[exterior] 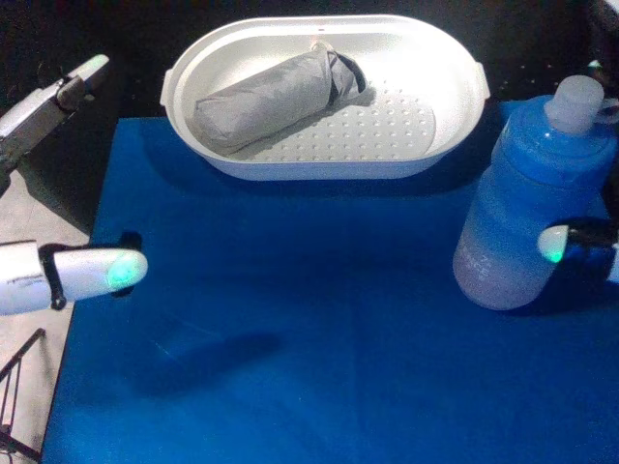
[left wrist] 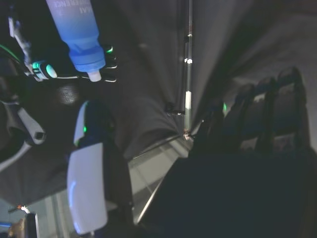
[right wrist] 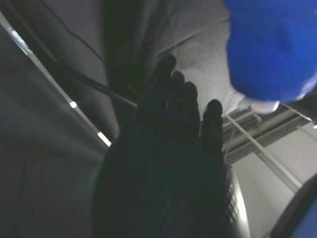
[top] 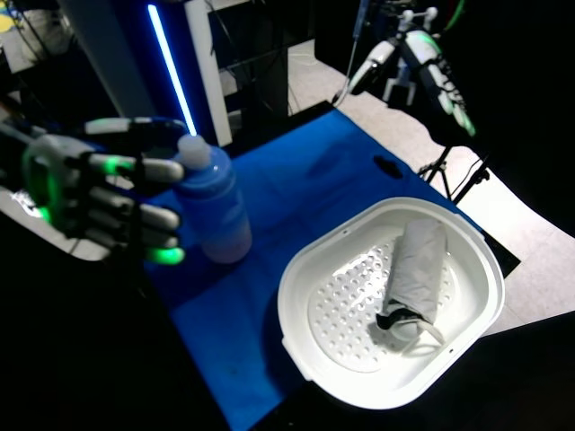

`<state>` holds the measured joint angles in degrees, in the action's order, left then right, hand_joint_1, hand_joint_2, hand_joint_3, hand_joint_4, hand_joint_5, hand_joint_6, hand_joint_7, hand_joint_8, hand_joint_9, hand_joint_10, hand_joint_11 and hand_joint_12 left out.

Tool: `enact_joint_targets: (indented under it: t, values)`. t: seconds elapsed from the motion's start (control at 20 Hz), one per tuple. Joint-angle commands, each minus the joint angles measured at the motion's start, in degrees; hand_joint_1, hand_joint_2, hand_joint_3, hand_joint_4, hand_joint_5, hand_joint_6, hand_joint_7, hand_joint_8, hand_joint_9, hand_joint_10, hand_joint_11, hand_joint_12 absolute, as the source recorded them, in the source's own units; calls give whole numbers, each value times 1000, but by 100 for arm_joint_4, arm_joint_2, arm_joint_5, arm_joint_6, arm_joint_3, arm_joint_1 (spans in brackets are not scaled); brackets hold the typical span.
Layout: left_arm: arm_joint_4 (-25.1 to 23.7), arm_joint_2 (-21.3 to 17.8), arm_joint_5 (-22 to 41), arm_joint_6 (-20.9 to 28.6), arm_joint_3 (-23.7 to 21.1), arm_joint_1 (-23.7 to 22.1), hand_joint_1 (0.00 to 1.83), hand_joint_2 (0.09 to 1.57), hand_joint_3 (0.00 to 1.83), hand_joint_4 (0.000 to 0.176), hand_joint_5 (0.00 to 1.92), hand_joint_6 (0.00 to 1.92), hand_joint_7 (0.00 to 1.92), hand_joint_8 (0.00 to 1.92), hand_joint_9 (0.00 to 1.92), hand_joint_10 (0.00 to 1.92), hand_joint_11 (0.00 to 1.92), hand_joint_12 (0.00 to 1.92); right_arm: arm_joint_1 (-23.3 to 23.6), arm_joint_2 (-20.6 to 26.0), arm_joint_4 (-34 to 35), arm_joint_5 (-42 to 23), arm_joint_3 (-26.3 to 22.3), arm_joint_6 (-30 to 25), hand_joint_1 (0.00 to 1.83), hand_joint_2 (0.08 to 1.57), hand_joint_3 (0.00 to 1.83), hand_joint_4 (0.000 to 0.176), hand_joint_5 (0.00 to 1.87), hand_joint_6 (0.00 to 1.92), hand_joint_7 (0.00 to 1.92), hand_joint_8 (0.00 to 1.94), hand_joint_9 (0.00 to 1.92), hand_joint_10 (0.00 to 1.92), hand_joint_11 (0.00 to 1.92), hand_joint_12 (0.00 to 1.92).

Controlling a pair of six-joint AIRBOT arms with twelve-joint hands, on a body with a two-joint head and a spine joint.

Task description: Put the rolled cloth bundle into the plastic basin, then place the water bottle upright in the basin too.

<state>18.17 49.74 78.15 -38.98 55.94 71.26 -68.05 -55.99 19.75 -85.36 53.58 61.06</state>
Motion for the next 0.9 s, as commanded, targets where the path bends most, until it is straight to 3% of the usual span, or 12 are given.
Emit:
enact_joint_targets:
  t: [0.0, 0.2, 0.4, 0.45, 0.5, 0.55, 0.6, 0.65, 0.7, 0.75, 0.8, 0.85]
  values:
    - [114, 31, 880, 59, -14, -8, 726, 846, 6, 176, 0, 0, 0, 0, 0, 0, 0, 0, 102, -76, -73, -623, 75, -162, 861, 812, 3, 176, 0, 0, 55, 3, 121, 7, 0, 466]
    - [179, 51, 918, 215, -24, 125, 787, 866, 4, 176, 0, 0, 0, 0, 0, 0, 0, 0, 556, -330, -91, -122, 303, -188, 870, 881, 3, 176, 0, 0, 171, 6, 172, 9, 0, 618]
    - [193, 78, 931, 233, -46, 148, 766, 865, 1, 176, 0, 0, 0, 0, 0, 0, 0, 0, 600, -444, -79, 39, 406, -188, 891, 942, 4, 176, 56, 1, 327, 16, 325, 24, 5, 773]
    - [193, 81, 939, 239, -46, 152, 767, 869, 3, 176, 0, 0, 0, 0, 0, 0, 0, 0, 601, -444, -78, 54, 413, -188, 900, 970, 1, 161, 146, 2, 451, 11, 451, 23, 50, 808]
    - [193, 85, 943, 243, -51, 155, 757, 873, 4, 176, 0, 0, 0, 0, 0, 0, 0, 0, 601, -444, -79, 87, 426, -191, 906, 995, 1, 125, 233, 5, 511, 13, 520, 26, 123, 821]
    - [193, 95, 946, 244, -54, 159, 744, 878, 6, 176, 0, 0, 0, 0, 0, 0, 0, 0, 601, -444, -81, 112, 440, -194, 932, 1051, 1, 18, 468, 12, 687, 40, 727, 87, 365, 858]
    - [193, 107, 947, 251, -58, 164, 731, 878, 5, 176, 0, 0, 0, 0, 0, 0, 0, 0, 601, -443, -83, 131, 449, -196, 964, 1081, 1, 0, 592, 15, 783, 59, 832, 143, 470, 930]
    - [193, 115, 952, 258, -61, 172, 724, 879, 4, 176, 0, 0, 0, 0, 0, 0, 0, 0, 601, -440, -85, 136, 453, -196, 1182, 1167, 3, 0, 767, 831, 932, 1035, 869, 798, 650, 1380]
    - [194, 120, 957, 270, -65, 184, 705, 879, 3, 176, 0, 0, 0, 0, 0, 0, 0, 0, 601, -431, -87, 136, 453, -196, 1084, 1196, 3, 0, 816, 1166, 838, 1248, 854, 1449, 774, 1850]
    - [199, 129, 959, 275, -68, 194, 701, 878, 2, 176, 0, 0, 0, 0, 0, 0, 0, 0, 600, -417, -93, 137, 453, -196, 1057, 1199, 1, 0, 823, 1205, 843, 1203, 852, 1549, 798, 1904]
    - [209, 146, 957, 281, -68, 203, 700, 881, 3, 176, 0, 0, 0, 0, 0, 0, 0, 0, 600, -386, -105, 137, 453, -196, 1070, 1191, 0, 0, 843, 1185, 1002, 1138, 1084, 1538, 1056, 1876]
    - [215, 155, 957, 284, -68, 208, 698, 881, 3, 176, 0, 0, 0, 0, 0, 0, 0, 0, 600, -373, -113, 137, 453, -196, 1080, 1188, 0, 0, 849, 1176, 1072, 1141, 1178, 1557, 1145, 1882]
